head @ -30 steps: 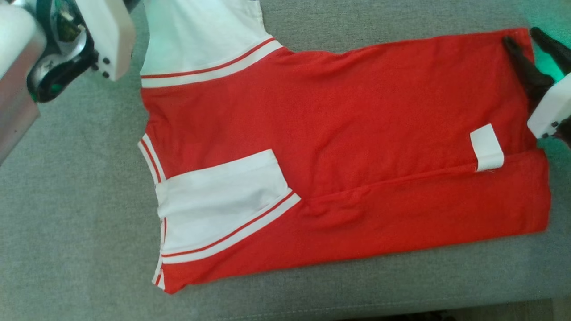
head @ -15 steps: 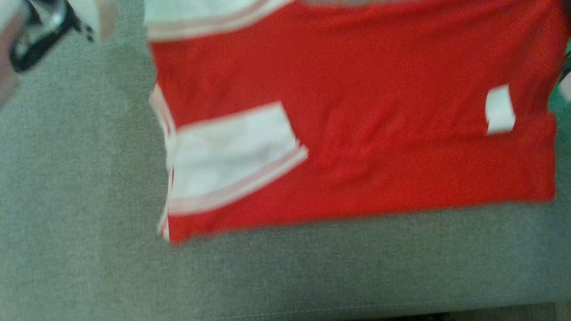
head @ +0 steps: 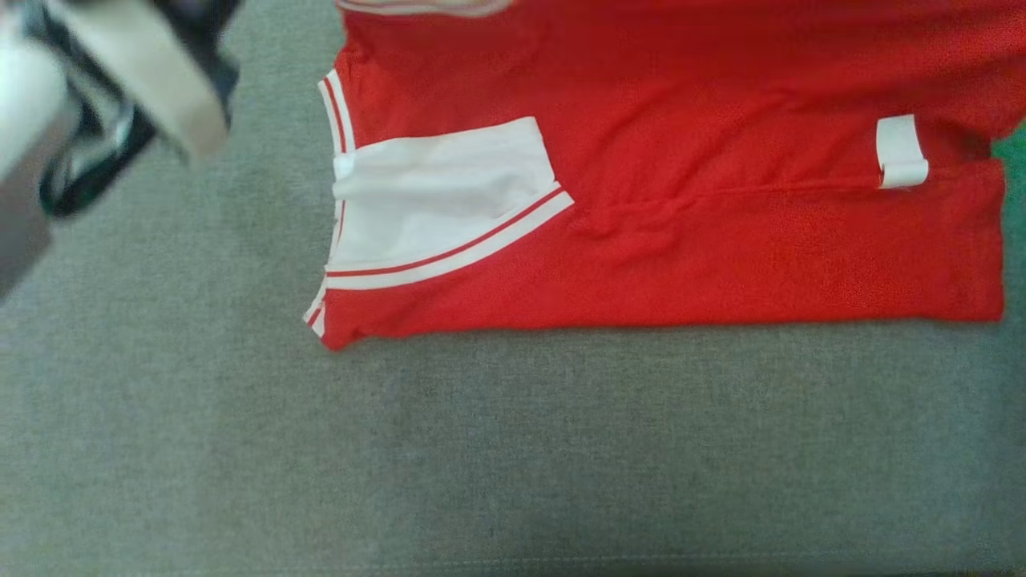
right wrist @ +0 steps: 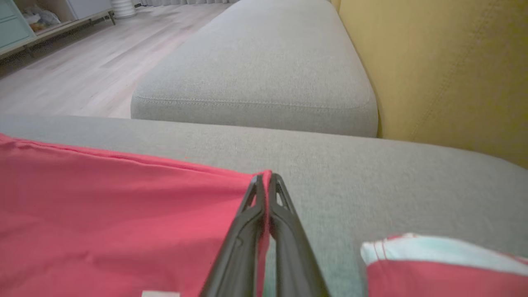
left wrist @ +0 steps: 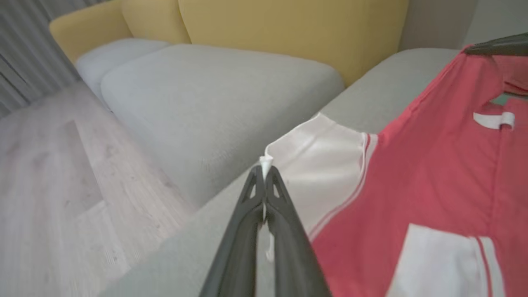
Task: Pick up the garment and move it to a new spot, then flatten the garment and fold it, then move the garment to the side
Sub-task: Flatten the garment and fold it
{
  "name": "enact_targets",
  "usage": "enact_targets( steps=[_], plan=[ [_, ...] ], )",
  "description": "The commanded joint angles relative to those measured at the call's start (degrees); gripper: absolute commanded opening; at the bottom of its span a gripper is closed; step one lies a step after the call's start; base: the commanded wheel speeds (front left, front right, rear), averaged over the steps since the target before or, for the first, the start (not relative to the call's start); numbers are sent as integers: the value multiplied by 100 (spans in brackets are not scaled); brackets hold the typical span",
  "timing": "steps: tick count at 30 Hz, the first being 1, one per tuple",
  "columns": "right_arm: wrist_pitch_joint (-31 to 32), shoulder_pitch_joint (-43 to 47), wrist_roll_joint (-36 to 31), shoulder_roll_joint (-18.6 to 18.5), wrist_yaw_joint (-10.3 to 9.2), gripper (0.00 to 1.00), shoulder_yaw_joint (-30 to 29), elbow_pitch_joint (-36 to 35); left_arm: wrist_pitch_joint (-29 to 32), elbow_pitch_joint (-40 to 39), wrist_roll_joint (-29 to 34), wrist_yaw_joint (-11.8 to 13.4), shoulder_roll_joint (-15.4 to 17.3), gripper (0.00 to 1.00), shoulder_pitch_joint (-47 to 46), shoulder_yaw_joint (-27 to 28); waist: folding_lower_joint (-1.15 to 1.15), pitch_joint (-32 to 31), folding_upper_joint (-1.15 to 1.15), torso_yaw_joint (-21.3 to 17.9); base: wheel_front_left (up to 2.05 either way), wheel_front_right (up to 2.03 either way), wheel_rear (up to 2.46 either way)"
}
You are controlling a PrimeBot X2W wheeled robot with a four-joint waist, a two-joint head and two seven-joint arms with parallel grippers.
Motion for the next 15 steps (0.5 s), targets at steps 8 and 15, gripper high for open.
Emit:
enact_targets(
  steps=[8, 15],
  plan=[
    [-61, 1444, -172, -121, 37, 0, -595, -692, -75, -1161, -390, 250, 1090, 0, 1162, 240, 0, -312, 0, 142, 0, 0, 0],
    [52, 2373, -334, 95, 37, 0, -966, -1068, -130, -1934, -184, 681, 1303, 0, 2219, 234, 0, -415, 0, 192, 0, 0, 0]
  ],
)
